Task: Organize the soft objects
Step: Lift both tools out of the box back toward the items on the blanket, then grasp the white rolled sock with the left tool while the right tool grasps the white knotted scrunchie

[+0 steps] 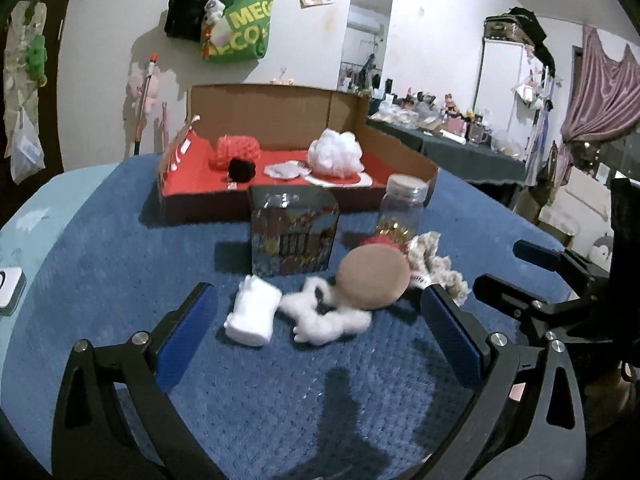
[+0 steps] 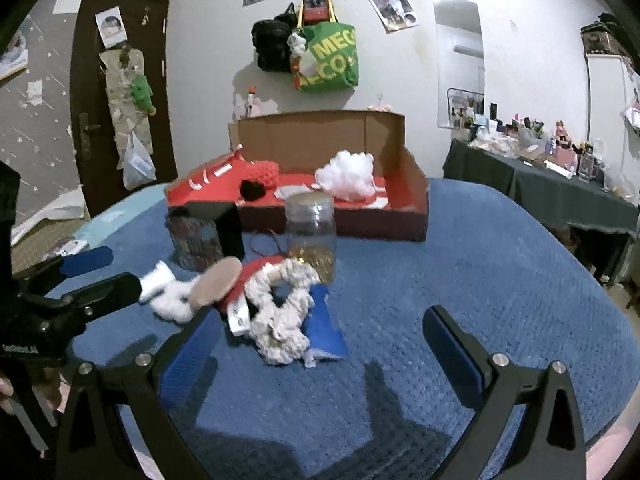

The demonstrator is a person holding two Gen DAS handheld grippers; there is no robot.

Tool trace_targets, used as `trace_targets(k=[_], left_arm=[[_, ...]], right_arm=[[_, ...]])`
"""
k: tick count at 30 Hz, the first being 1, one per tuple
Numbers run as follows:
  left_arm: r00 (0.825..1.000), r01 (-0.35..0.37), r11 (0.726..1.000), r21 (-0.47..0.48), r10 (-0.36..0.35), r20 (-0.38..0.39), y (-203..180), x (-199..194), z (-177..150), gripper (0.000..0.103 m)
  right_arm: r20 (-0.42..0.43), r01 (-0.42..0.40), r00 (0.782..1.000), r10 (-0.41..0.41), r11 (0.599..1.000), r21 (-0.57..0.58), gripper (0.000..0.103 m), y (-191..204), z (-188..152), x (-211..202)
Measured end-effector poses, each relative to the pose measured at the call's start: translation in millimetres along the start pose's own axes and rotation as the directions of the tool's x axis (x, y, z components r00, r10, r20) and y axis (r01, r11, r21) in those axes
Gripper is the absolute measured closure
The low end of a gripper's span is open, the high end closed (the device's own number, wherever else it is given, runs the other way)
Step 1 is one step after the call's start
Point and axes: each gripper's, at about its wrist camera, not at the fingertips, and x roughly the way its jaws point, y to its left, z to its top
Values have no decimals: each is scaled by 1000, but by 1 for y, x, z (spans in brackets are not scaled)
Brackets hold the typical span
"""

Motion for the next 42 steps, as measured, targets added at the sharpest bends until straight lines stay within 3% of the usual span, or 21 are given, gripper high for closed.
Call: trace_targets(k=[17, 22, 28, 30, 33, 35, 36, 38, 42], left_arm=[[993, -56, 998, 31, 59, -102, 23, 22, 4, 0], [986, -59, 997, 57, 67, -152, 33, 31, 6, 2], [976, -23, 994, 103, 45, -214, 35, 47, 4, 29], [974, 22, 995, 93, 0, -227, 35, 50, 4, 55], [964, 111, 992, 57, -94, -247, 36, 54, 3, 73], [965, 123, 991, 58, -106, -238, 34, 52, 3, 80], [967, 123, 991, 58, -107, -231, 33, 49, 3, 85], [970, 121, 991, 48, -108, -219, 33, 45, 4, 85], [972, 124, 992, 30, -115, -207, 35, 39, 4, 86]], right_arm=[[-83, -44, 996, 44, 999, -5, 0, -8, -3, 29], [-108, -55, 993, 50, 998, -39, 5, -6, -1, 38], [-124, -89, 989, 80, 994, -67, 18, -2, 3, 48], [-122, -100, 988, 90, 992, -79, 24, 1, 3, 49], [-126, -142, 983, 132, 987, -77, 48, 4, 2, 52], [-114, -138, 985, 130, 988, -68, 70, 3, 1, 50], [-103, -134, 987, 127, 989, -68, 73, 1, 1, 48], [-73, -147, 987, 144, 988, -41, 84, -4, 2, 40], [-49, -152, 988, 150, 988, -39, 85, -5, 6, 33]])
